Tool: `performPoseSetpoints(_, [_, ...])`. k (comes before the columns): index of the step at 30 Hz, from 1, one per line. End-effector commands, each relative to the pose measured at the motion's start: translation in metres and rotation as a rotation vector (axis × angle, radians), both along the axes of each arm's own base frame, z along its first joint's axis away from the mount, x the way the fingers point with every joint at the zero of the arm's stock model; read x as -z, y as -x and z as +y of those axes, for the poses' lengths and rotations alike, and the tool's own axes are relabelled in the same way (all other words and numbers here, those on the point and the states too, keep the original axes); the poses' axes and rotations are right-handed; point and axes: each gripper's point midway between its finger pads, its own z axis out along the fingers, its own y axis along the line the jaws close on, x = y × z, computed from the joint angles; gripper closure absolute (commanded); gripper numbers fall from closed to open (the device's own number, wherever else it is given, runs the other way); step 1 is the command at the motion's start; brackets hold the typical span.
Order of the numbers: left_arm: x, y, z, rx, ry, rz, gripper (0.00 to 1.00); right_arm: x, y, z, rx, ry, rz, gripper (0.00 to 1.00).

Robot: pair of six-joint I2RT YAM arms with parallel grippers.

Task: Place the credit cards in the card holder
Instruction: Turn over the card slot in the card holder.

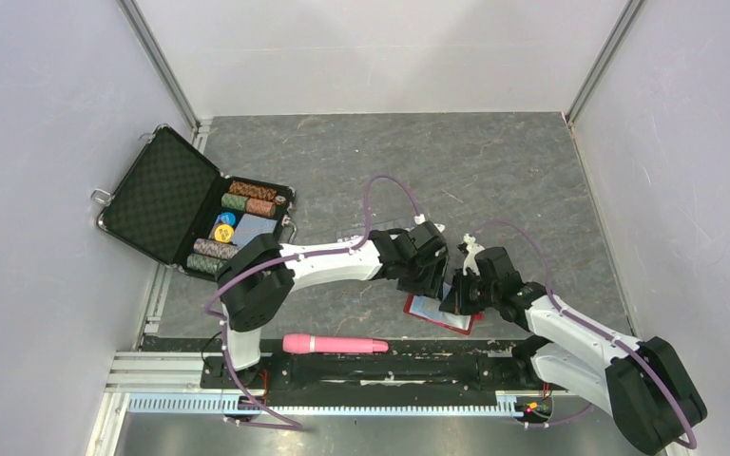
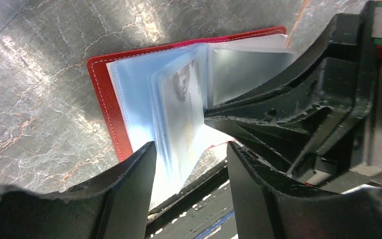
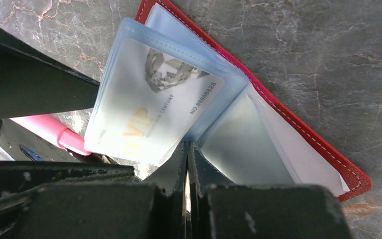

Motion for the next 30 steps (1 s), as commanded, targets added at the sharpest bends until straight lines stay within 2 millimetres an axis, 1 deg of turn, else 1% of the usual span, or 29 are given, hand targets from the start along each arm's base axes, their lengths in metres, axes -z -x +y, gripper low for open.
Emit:
performPoseSetpoints(1, [0.007,-0.002,0.006,0.036,-0.073,-0.038,0.40,0.021,0.015,-0.012,-0.001,0.057,0.053,1.00])
performPoseSetpoints(7, [0.004,0.000,0.001,0.050,-0.056,-0.036,0.48,0.021,0.016,-0.011,-0.002,0.052,0.053,1.00])
performPoseSetpoints(9, [0.001,0.001,-0.002,0.057,-0.039,-0.035,0.56,0.021,0.016,-0.011,-0.001,0.053,0.053,1.00])
performPoseSetpoints(12, [-0.005,0.006,-0.010,0.077,0.023,-0.021,0.73,0.019,0.014,-0.010,-0.002,0.044,0.046,1.00])
performPoseSetpoints(14, [-0.012,0.008,-0.018,0.073,0.097,-0.013,0.80,0.013,0.011,-0.006,-0.009,0.023,0.029,1.00])
performPoseSetpoints(16, [-0.015,0.008,-0.017,0.054,0.131,-0.004,0.87,0.003,0.006,-0.001,-0.019,-0.002,-0.001,1.00])
performPoseSetpoints(18, [-0.012,0.007,-0.009,0.027,0.113,-0.004,0.98,-0.008,0.000,0.003,-0.019,-0.017,-0.032,1.00])
performPoseSetpoints(23, [-0.009,0.000,0.027,-0.042,-0.017,-0.037,0.98,-0.040,-0.018,0.008,-0.012,-0.035,-0.117,1.00])
performPoseSetpoints(25, [-0.008,0.002,0.043,-0.068,-0.074,-0.039,0.98,-0.048,-0.022,0.009,-0.013,-0.039,-0.133,1.00])
performPoseSetpoints(26, [-0.008,-0.001,0.050,-0.088,-0.103,-0.053,0.98,-0.049,-0.024,0.009,-0.012,-0.038,-0.137,1.00])
performPoseSetpoints(27, [-0.008,-0.001,0.055,-0.098,-0.120,-0.055,0.96,-0.051,-0.025,0.010,-0.013,-0.037,-0.141,1.00])
performPoseSetpoints(29, [-0.007,0.001,0.060,-0.097,-0.141,-0.052,0.84,-0.051,-0.026,0.010,-0.015,-0.036,-0.143,1.00])
performPoseSetpoints(30, [-0.007,0.001,0.061,-0.095,-0.148,-0.054,0.76,-0.051,-0.026,0.010,-0.017,-0.035,-0.142,1.00])
